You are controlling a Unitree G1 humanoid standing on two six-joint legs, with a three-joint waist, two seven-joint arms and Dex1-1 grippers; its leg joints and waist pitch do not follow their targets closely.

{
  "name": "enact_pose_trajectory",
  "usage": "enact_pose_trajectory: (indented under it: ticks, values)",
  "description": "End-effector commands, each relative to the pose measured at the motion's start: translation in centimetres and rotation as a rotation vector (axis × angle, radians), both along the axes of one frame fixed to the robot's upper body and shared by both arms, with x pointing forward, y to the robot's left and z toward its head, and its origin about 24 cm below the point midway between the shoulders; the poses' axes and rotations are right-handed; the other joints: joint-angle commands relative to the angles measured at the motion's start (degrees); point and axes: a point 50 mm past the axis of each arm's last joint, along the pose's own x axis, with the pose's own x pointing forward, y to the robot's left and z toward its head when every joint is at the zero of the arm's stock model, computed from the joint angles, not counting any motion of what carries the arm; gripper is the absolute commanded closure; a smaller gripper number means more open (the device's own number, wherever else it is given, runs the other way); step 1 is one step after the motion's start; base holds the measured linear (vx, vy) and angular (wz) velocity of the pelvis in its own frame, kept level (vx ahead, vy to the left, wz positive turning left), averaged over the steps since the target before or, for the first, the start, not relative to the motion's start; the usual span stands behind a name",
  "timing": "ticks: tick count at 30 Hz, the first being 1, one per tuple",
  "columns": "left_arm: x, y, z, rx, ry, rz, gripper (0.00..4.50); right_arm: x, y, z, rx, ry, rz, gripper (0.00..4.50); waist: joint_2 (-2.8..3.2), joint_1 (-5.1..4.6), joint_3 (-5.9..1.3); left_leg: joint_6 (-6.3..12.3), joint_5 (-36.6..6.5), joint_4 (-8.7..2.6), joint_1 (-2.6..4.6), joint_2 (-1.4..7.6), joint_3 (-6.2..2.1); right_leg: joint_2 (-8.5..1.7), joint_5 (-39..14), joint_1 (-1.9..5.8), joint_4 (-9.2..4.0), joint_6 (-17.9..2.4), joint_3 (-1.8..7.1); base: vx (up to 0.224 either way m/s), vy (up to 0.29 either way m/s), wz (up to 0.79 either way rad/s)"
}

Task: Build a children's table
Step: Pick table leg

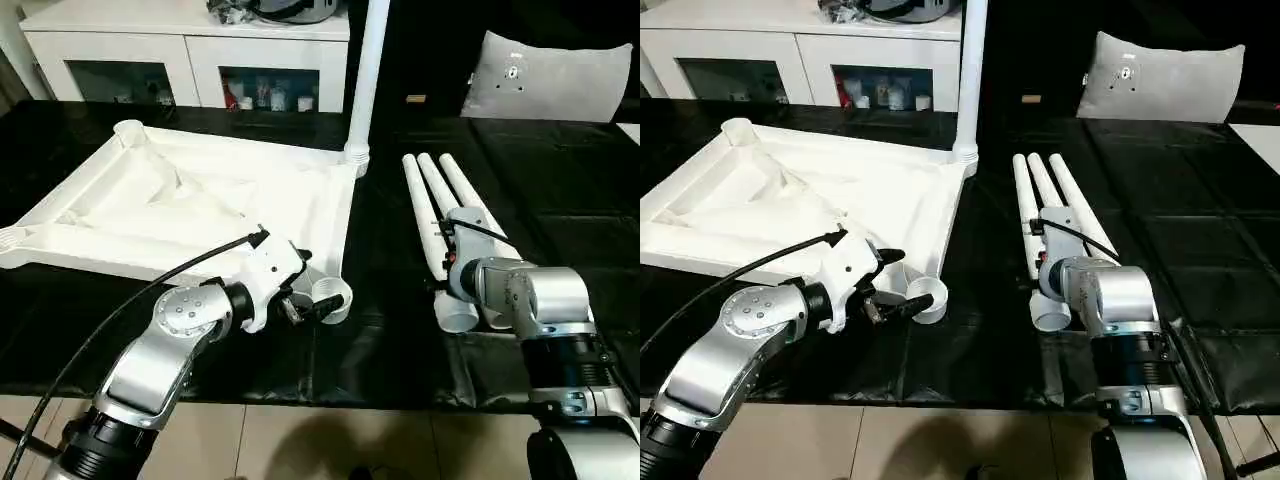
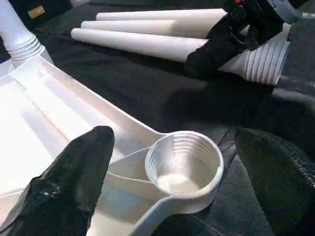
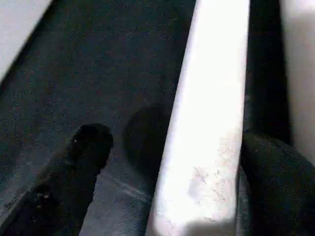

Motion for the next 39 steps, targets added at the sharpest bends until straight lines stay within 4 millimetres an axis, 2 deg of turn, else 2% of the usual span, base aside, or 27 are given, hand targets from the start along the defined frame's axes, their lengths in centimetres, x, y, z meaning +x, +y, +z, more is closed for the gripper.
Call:
enact_pose_trajectory:
  ticks: [1, 3, 9, 15, 16, 24, 29, 34, 39]
  values:
    - [-0.2, -0.3, 0.1, 0.002, -0.004, -0.011, 0.0, -0.1, 0.2, 0.1, 0.029, 0.027, 0.02, 0.4, -0.32, 0.12, -3.45, 1.65, -5.2, -4.55, -0.42, 1.75, -0.62, -3.77, -27.52, 3.85, -4.83, -4.06, 2.31, 0.0, 0.0, 0.0]
    - [-0.2, -0.3, 0.1, 0.002, -0.003, -0.013, 0.0, -0.4, 0.4, 0.0, 0.042, 0.063, 0.036, 0.47, -0.29, 0.16, -3.47, 1.58, -5.1, -4.57, -0.4, 1.78, -0.64, -3.75, -27.42, 3.86, -4.84, -4.04, 2.3, 0.0, 0.0, 0.0]
    - [-0.2, -0.4, 0.1, 0.0, 0.001, -0.023, 0.0, -0.5, 0.4, 0.0, 0.06, 0.079, 0.038, 1.06, -0.26, 0.16, -3.52, 1.41, -4.84, -4.54, -0.42, 1.8, -0.66, -3.79, -27.35, 3.84, -4.87, -3.99, 2.29, 0.0, 0.0, 0.0]
    - [-0.2, -0.4, 0.1, -0.002, 0.003, -0.025, 0.0, -0.5, 0.4, 0.0, 0.065, 0.086, 0.044, 1.45, -0.51, 0.14, -3.46, 1.35, -5.02, -4.57, -0.47, 1.78, -0.65, -3.8, -27.84, 3.85, -4.89, -3.9, 2.24, 0.0, 0.0, 0.0]
    - [-0.2, -0.4, 0.1, -0.002, 0.004, -0.025, 0.0, -0.6, 0.4, -0.1, 0.065, 0.089, 0.046, 1.69, -0.44, 0.2, -3.49, 1.32, -4.99, -4.55, -0.45, 1.76, -0.66, -3.87, -28.23, 3.85, -4.9, -3.73, 2.26, 0.0, 0.0, 0.0]
    - [-0.3, -0.4, 0.0, -0.005, 0.01, -0.026, 0.0, -1.0, 0.6, -0.6, 0.061, 0.107, 0.054, 2.33, -0.54, 0.2, -3.49, 1.46, -4.48, -4.58, -0.47, 1.82, -0.69, -3.84, -28.05, 3.79, -4.87, -3.53, 2.26, 0.0, 0.0, 0.0]
    - [-0.3, -0.4, -0.1, -0.004, 0.011, -0.028, 0.0, -1.0, 0.3, -0.6, 0.054, 0.089, 0.039, 2.51, -0.44, 0.11, -3.49, 1.21, -4.8, -4.57, -0.52, 1.75, -0.66, -3.84, -27.93, 3.84, -4.98, -3.57, 2.26, 0.0, 0.0, 0.0]
    - [-0.3, -0.4, -0.1, -0.006, 0.011, -0.028, 0.0, -1.0, -0.1, -0.3, 0.052, 0.055, 0.016, 2.56, -0.42, 0.04, -3.35, 1.08, -6.22, -4.65, -0.37, 1.77, -0.72, -3.82, -30.12, 3.67, -5.34, -2.67, 2.12, 0.0, 0.0, 0.0]
    - [-0.3, -0.3, 0.0, -0.005, 0.005, -0.024, 0.0, -0.5, -0.7, 0.9, 0.05, -0.069, -0.026, 2.58, -0.39, 0.11, -3.53, 0.96, -5.83, -4.66, -0.33, 1.81, -0.74, -3.82, -29.04, 3.67, -5.21, -2.55, 2.11, 0.0, 0.0, 0.0]
